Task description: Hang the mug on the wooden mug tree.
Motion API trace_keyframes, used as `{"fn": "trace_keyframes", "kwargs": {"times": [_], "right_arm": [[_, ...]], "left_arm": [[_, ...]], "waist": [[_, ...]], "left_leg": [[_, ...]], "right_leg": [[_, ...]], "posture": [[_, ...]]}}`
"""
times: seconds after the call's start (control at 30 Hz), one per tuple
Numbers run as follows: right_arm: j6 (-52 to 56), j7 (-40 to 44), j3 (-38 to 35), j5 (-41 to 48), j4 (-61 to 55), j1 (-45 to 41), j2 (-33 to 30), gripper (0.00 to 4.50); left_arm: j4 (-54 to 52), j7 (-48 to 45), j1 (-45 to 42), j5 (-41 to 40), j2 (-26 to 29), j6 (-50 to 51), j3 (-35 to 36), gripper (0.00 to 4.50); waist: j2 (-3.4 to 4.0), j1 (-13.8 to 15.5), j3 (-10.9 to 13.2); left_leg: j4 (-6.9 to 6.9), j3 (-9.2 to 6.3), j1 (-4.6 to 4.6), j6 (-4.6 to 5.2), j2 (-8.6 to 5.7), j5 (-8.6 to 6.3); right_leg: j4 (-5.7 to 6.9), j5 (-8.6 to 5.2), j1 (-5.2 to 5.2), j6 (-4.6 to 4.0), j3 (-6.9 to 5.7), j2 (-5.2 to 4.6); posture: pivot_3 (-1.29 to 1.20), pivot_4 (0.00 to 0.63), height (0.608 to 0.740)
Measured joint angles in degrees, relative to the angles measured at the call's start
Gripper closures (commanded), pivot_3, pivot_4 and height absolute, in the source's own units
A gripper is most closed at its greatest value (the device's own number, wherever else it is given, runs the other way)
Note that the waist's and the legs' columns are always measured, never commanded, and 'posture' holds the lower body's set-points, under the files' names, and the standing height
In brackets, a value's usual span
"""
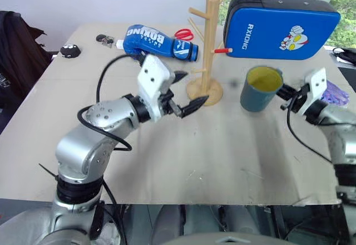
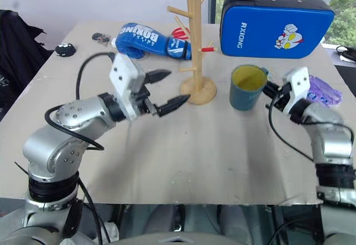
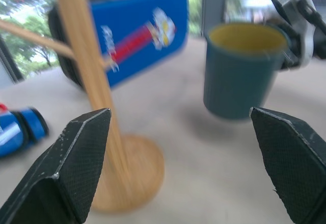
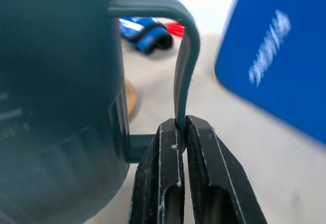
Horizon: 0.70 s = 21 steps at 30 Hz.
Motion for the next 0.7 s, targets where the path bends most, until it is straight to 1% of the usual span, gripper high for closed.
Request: {"fn": "trace_keyframes", "kwargs": {"times": [0.07,0.1,0.13,0.2,0.27,0.3,0.47,0.7], "right_arm": [[0.93,2.9,3.26,-2.05,2.83,-7.49,-1.3,4.42],[1.03,3.56,4.05,-2.48,3.6,-8.98,-1.42,4.42],[1.52,5.68,6.27,-3.59,5.34,-13.38,-1.54,4.42],[2.57,8.73,9.49,-4.96,8.27,-18.61,-1.37,4.42],[3.47,11.34,11.74,-6.16,10.73,-21.96,-1.34,4.42],[3.7,13.02,13.3,-7.14,11.98,-23.76,-1.35,4.42],[4.57,15.08,14.76,-9.41,13.86,-26.58,-0.74,4.42],[5.31,16.6,15.45,-10.3,13.68,-27.61,0.71,4.42]], "left_arm": [[0.0,3.03,-0.75,-2.02,-2.45,1.38,1.74,0.0],[0.0,3.67,-0.85,-2.51,-3.01,1.69,2.12,0.0],[-0.01,5.86,-1.44,-4.03,-4.64,2.68,3.16,0.0],[-0.51,8.27,-1.71,-5.27,-4.72,4.03,4.64,0.0],[-1.98,10.08,-1.25,-5.96,-4.57,4.87,5.7,0.0],[-2.67,11.28,-0.71,-6.37,-4.57,5.43,5.7,0.0],[-4.16,14.35,-0.01,-8.08,-4.66,6.41,5.87,0.0],[-4.33,16.55,1.18,-8.58,-4.62,6.4,5.82,0.0]], "waist": [[-0.03,0.02,0.02],[-0.03,0.02,0.02],[-0.08,0.11,0.04],[-0.14,0.4,0.07],[-0.15,0.46,0.06],[-0.15,0.46,0.06],[-0.16,0.4,0.07],[-0.16,0.28,0.07]], "left_leg": [[-0.01,-0.02,-0.03,-0.05,0.0,0.03],[-0.02,-0.01,-0.04,-0.13,0.0,0.08],[-0.01,-0.05,-0.08,-0.22,0.01,0.12],[0.0,-0.12,-0.3,-0.24,-0.01,0.14],[0.13,-0.18,-0.72,-0.24,0.0,0.14],[0.14,-0.17,-0.79,-0.25,-0.01,0.14],[0.11,-0.16,-0.91,-0.26,-0.01,0.15],[0.11,-0.12,-0.91,-0.28,-0.06,0.16]], "right_leg": [[-0.02,0.0,-0.02,0.0,-0.01,0.0],[-0.03,0.0,-0.03,-0.01,-0.01,-0.01],[-0.04,0.0,-0.03,0.0,-0.04,-0.01],[-0.05,0.01,-0.15,-0.01,-0.15,-0.08],[0.0,0.02,-0.49,0.01,-0.2,-0.14],[0.01,0.03,-0.55,0.01,-0.19,-0.18],[0.02,0.03,-0.69,0.01,-0.21,-0.19],[0.06,0.03,-0.75,0.01,-0.18,-0.16]], "posture": [[0.0,0.15,0.737],[0.0,0.15,0.737],[0.0,0.15,0.737],[0.0,0.15,0.737],[0.0,0.15,0.737],[0.0,0.15,0.737],[0.0,0.15,0.737],[0.0,0.15,0.737]]}}
